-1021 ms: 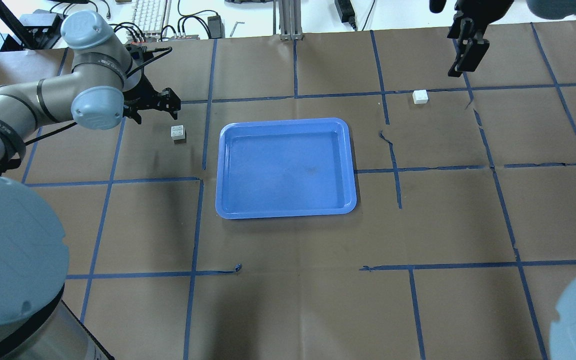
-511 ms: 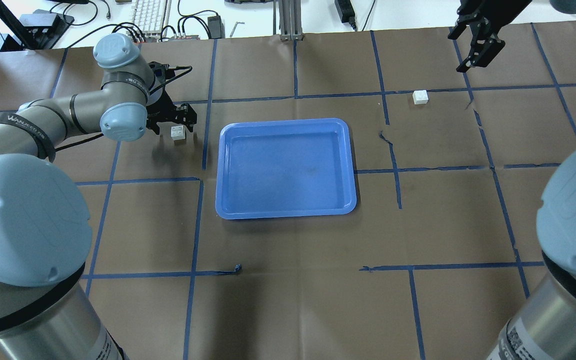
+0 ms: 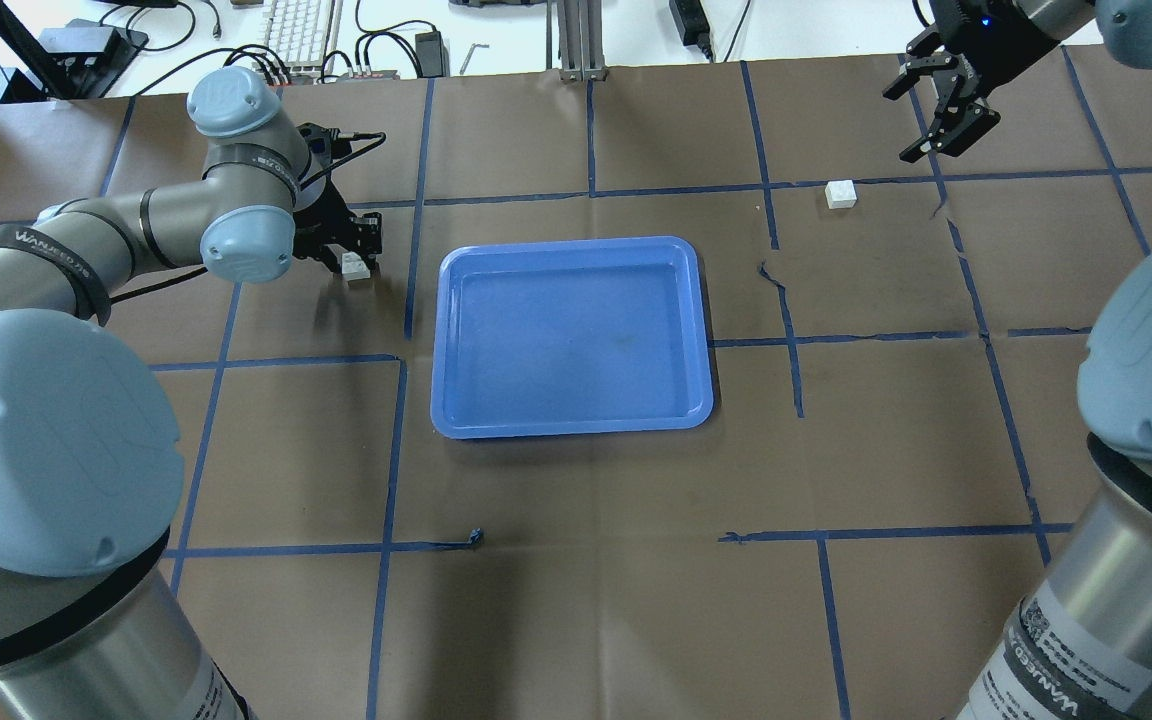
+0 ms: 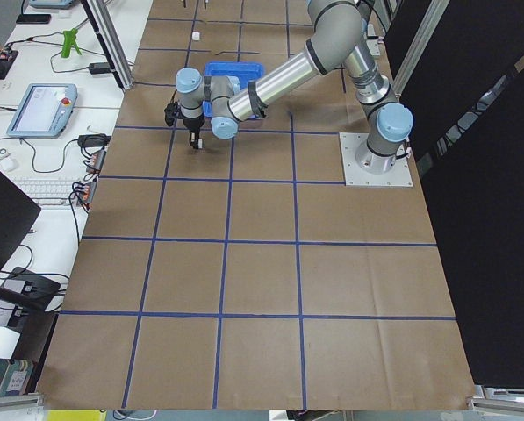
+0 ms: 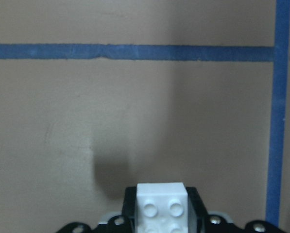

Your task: Assemble white blocks and place on blue tray

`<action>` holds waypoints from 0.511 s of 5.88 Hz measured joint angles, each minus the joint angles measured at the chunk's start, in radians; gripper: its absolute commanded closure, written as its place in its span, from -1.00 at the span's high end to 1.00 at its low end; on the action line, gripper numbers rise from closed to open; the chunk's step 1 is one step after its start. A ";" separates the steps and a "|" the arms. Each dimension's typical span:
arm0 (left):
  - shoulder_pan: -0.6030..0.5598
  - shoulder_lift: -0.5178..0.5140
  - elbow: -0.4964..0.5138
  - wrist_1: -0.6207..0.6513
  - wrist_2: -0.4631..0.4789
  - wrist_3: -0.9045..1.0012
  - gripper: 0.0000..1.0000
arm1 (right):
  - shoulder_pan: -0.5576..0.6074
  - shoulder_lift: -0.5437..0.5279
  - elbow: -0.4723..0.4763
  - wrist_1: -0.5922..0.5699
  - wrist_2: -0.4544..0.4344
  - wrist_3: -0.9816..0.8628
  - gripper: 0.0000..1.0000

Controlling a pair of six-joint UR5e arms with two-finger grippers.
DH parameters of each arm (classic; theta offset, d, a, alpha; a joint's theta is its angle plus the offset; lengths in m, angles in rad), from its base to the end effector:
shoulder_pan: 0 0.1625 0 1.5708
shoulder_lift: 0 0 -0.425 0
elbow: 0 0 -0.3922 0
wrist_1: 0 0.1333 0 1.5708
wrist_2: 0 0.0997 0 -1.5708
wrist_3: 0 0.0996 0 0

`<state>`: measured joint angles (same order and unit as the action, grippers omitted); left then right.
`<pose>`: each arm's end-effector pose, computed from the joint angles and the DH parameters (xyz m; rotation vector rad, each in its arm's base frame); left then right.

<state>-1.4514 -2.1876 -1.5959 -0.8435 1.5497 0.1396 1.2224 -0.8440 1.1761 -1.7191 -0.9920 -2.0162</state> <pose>-0.0549 -0.6792 0.1837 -0.0330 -3.1286 0.1368 -0.0747 -0.7558 0.2520 -1.9379 1.8579 -0.6458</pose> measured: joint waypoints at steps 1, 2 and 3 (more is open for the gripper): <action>-0.027 0.032 -0.009 -0.006 0.003 0.091 -0.73 | -0.003 0.053 -0.002 -0.020 0.039 -0.037 0.99; -0.084 0.074 -0.034 -0.009 0.009 0.188 -0.73 | -0.004 0.089 0.002 -0.034 0.055 -0.063 0.99; -0.156 0.109 -0.062 -0.010 0.012 0.306 -0.72 | -0.004 0.111 0.006 -0.039 0.059 -0.079 0.99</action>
<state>-1.6073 -2.0781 -1.6584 -0.8538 1.5615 0.4458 1.2180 -0.7333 1.1825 -1.7585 -0.9333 -2.0953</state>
